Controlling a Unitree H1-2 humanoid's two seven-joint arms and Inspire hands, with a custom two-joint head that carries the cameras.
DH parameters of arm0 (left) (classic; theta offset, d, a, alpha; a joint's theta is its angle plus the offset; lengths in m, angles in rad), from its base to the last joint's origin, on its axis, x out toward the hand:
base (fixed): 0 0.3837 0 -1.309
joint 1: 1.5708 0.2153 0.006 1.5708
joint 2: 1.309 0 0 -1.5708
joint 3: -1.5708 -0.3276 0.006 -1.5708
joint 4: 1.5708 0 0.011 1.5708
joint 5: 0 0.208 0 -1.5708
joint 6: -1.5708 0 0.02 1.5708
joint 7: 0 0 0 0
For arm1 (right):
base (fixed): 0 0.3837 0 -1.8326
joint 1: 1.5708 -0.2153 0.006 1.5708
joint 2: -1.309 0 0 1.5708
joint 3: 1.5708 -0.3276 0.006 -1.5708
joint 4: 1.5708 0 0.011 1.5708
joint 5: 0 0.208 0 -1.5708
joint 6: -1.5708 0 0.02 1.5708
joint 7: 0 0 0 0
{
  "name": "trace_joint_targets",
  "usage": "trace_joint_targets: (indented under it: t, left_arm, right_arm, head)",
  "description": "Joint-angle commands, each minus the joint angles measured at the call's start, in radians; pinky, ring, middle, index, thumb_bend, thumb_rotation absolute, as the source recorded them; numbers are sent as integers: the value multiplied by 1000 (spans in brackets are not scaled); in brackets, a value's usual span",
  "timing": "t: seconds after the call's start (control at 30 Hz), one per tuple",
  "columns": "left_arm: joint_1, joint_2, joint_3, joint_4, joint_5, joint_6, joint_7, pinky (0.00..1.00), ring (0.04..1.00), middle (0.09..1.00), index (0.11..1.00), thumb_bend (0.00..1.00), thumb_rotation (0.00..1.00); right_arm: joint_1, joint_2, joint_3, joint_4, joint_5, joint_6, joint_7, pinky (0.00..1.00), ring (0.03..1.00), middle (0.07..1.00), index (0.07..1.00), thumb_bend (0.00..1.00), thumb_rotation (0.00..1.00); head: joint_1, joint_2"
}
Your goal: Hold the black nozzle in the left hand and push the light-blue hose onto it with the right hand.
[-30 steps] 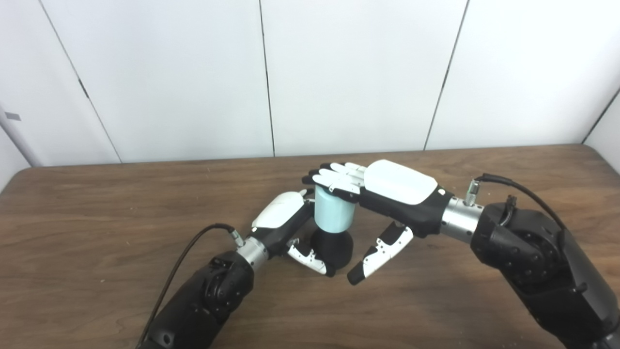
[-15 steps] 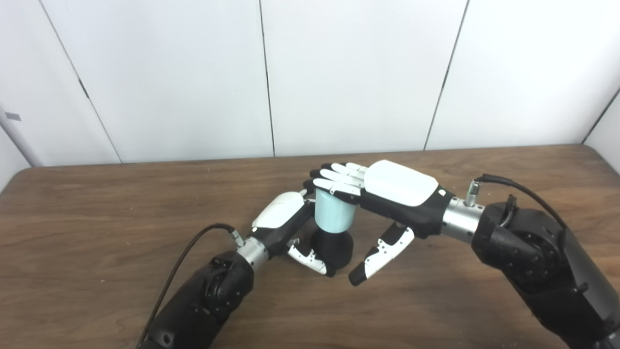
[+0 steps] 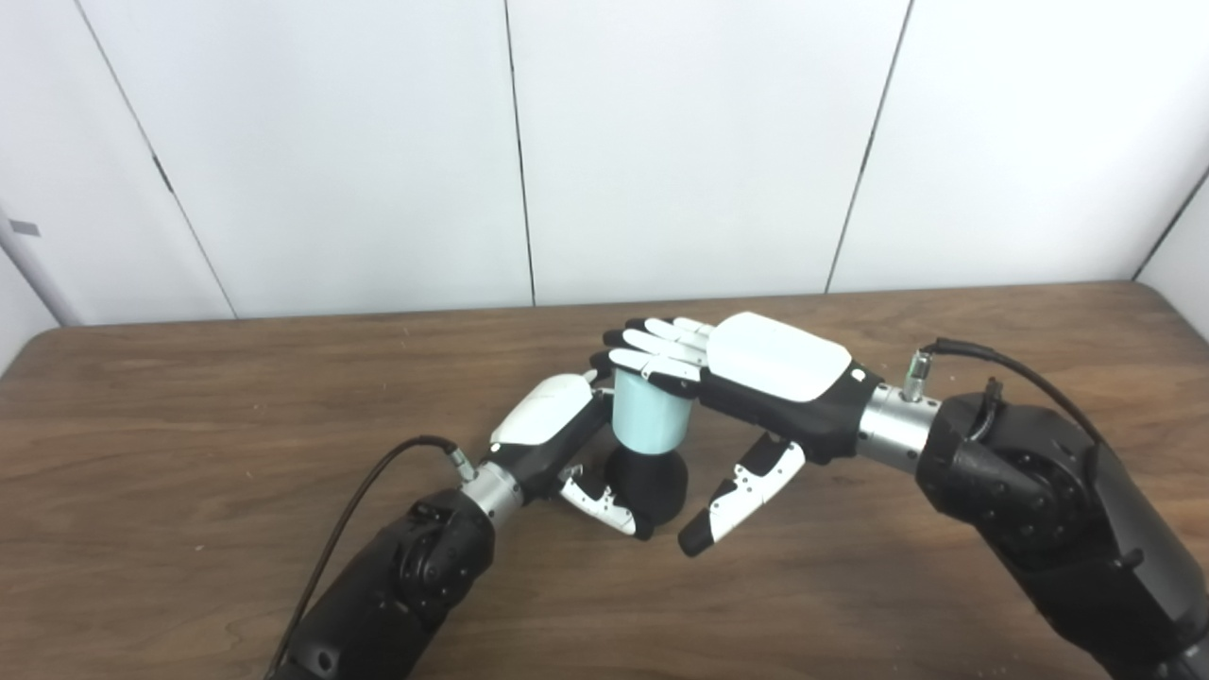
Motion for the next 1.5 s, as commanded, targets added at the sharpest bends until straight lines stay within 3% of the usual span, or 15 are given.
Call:
trace_joint_targets:
  t: [0.0, 0.47, 0.9, 1.47]
  left_arm:
    - [18, 17, -22, 18, 43, 34, -68, 1000, 588, 452, 497, 526, 0]
    - [16, 16, -26, 21, 57, 34, -66, 1000, 588, 452, 497, 526, 0]
    - [18, 17, -20, 12, 61, 36, -75, 1000, 586, 448, 498, 526, 0]
    - [16, 18, -13, 8, 54, 38, -84, 1000, 586, 448, 498, 526, 0]
  right_arm:
    - [25, -22, 41, 4, 28, 19, 85, 1000, 1000, 1000, 968, 790, 795]
    - [33, -38, 81, -12, 14, -32, 73, 1000, 1000, 1000, 966, 794, 783]
    - [31, -49, 76, 22, -12, -37, 57, 1000, 1000, 1000, 960, 792, 781]
    - [49, -34, 63, 38, -16, 48, 51, 1000, 997, 1000, 968, 786, 817]
  head:
    - [-2, 1]
    - [-3, 4]
    - [-2, 6]
    - [-1, 7]
